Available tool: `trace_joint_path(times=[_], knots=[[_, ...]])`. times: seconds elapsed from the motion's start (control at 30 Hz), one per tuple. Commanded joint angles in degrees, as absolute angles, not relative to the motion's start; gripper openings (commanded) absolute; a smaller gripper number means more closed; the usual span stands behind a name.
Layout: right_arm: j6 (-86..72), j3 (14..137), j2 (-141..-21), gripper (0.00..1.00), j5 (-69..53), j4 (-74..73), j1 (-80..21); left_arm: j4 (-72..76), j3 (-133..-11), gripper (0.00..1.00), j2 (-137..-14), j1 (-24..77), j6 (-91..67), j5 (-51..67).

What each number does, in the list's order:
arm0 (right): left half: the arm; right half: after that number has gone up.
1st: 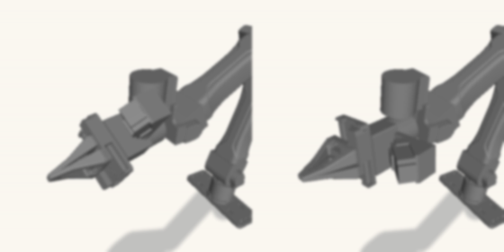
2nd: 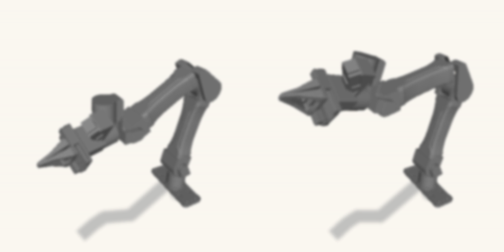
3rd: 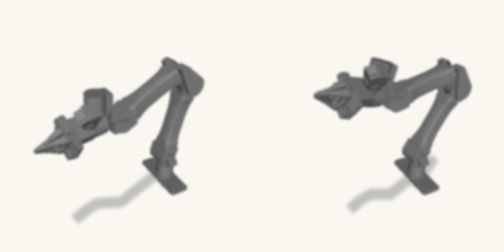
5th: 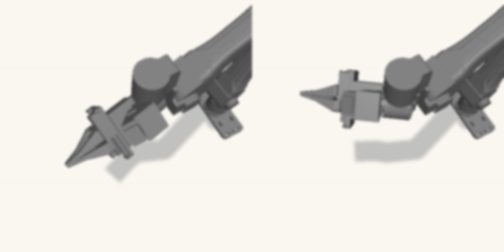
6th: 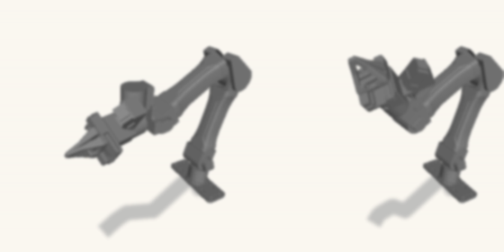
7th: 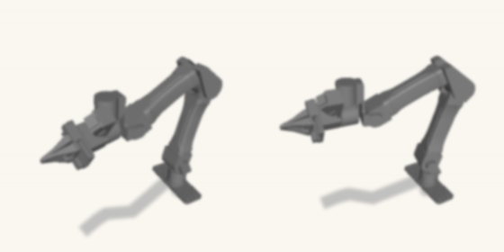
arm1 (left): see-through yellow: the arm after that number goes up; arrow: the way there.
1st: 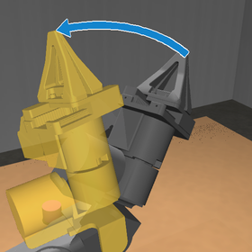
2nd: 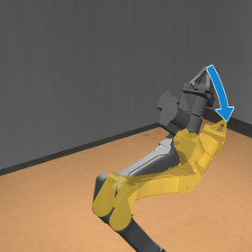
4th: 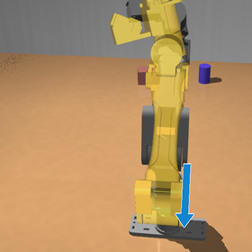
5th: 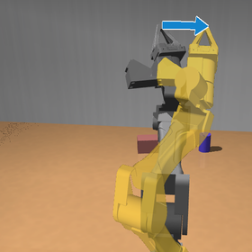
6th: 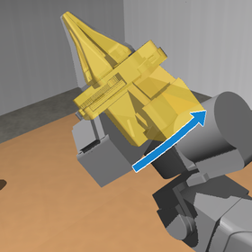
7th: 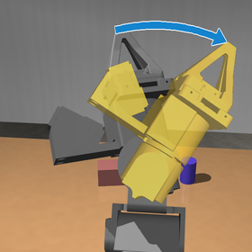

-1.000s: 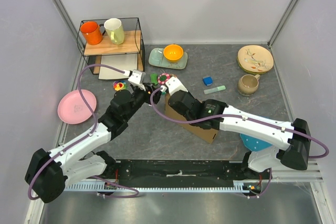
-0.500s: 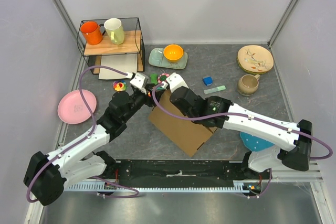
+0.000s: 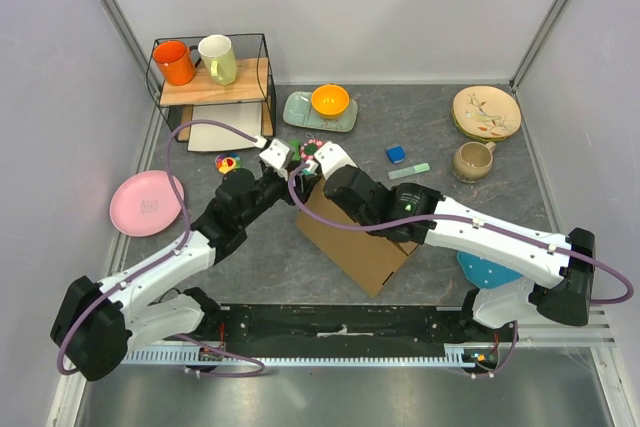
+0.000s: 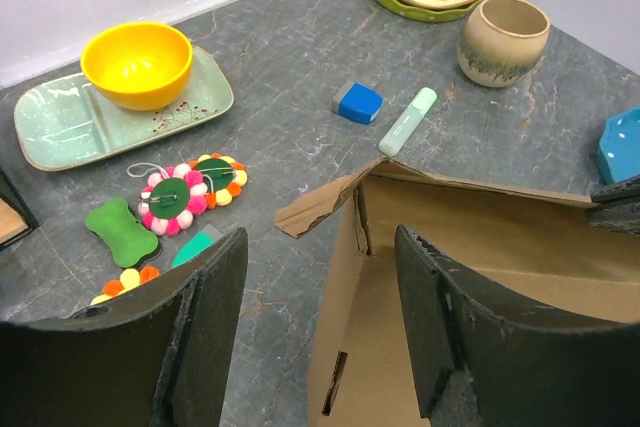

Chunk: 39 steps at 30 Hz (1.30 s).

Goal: Fold the paper box

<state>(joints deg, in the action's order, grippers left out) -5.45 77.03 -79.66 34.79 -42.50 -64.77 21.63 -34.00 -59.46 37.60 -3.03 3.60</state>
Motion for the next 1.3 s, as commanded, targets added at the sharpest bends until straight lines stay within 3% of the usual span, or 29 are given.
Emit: trace_joint_path(times=[0.0,0.53,0.63,0.73,0.77,0.87,1.03,1.17,1.27], knots=[[-2.8,77.2,-78.0,0.0,36.0,-40.5,-65.5,24.5,-37.6,0.68,-61.9,37.4,-0.1,5.4],[-1.1,76.0,-78.8,0.0,38.7,-40.3,-67.2,26.6,-41.7,0.65,-68.4,36.2,2.2,9.3],[-0.8,75.9,-78.8,0.0,39.0,-40.3,-67.4,26.5,-41.5,0.57,-68.9,35.9,2.4,10.8],[-0.6,75.9,-78.7,0.0,39.6,-40.3,-67.3,26.5,-41.0,0.35,-68.9,35.9,2.5,12.6],[-0.7,75.9,-78.6,0.01,39.6,-40.2,-67.3,26.5,-40.7,0.22,-68.7,35.8,2.5,12.7],[-0.8,75.9,-78.3,0.03,40.1,-39.9,-67.4,26.8,-39.9,0.02,-68.5,35.7,2.5,13.5],[-1.3,75.6,-77.8,0.13,41.4,-39.5,-67.4,28.4,-38.1,0.02,-66.7,35.8,1.6,15.8],[-2.5,75.4,-77.1,0.33,43.0,-38.6,-67.5,30.3,-36.7,0.02,-65.1,35.8,-1.0,14.6],[-3.5,75.3,-76.5,0.41,43.8,-38.1,-67.5,33.3,-34.0,0.02,-63.3,35.9,-2.7,12.9]])
